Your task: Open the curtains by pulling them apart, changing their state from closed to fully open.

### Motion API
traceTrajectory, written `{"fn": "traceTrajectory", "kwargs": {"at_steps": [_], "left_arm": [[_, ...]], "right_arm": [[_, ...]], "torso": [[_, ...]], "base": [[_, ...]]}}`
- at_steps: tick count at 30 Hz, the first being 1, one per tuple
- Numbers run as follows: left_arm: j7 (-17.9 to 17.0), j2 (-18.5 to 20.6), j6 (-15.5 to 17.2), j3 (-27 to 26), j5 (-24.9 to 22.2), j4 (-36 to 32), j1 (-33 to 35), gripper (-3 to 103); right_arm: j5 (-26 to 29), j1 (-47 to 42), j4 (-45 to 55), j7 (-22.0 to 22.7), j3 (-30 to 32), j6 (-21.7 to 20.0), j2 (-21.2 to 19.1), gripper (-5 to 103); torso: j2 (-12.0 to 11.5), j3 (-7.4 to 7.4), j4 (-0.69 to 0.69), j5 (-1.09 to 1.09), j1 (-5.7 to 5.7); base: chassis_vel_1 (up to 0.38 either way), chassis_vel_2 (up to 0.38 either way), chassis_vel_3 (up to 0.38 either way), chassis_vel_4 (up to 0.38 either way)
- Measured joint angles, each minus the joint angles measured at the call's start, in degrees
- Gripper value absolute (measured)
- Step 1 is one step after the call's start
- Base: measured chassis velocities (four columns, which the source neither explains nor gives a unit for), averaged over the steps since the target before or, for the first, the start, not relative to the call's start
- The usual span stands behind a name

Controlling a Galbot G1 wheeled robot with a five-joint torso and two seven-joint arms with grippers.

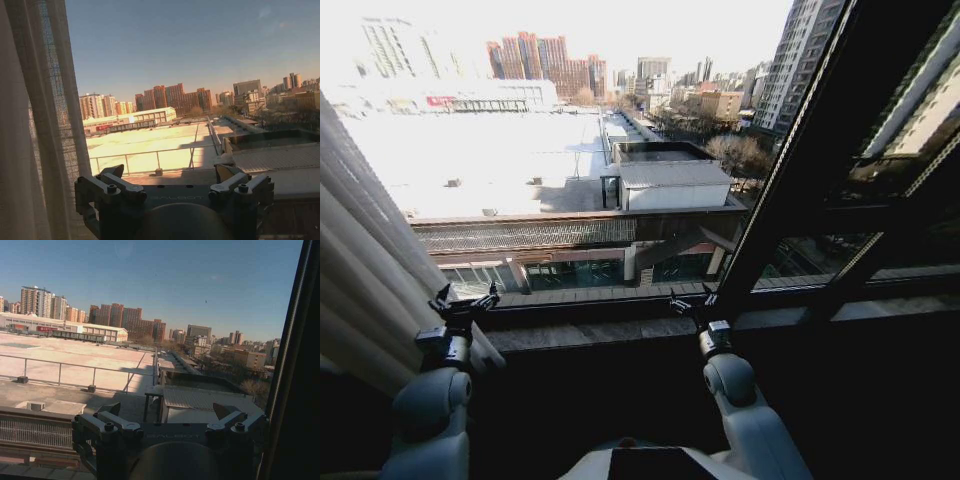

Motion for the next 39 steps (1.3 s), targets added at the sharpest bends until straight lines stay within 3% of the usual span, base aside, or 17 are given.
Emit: {"fn": "traceTrajectory", "kwargs": {"at_steps": [39], "left_arm": [[-0.1,-2.7,-2.9,0.3,0.9,-0.7,1.4,100]], "right_arm": [[3.7,0.0,1.3,-0.4,2.2,0.3,-1.7,100]], "torso": [[0.0,0.0,-0.02,0.0,0.0]], "base": [[-0.337,-0.331,0.335,0.339]]}}
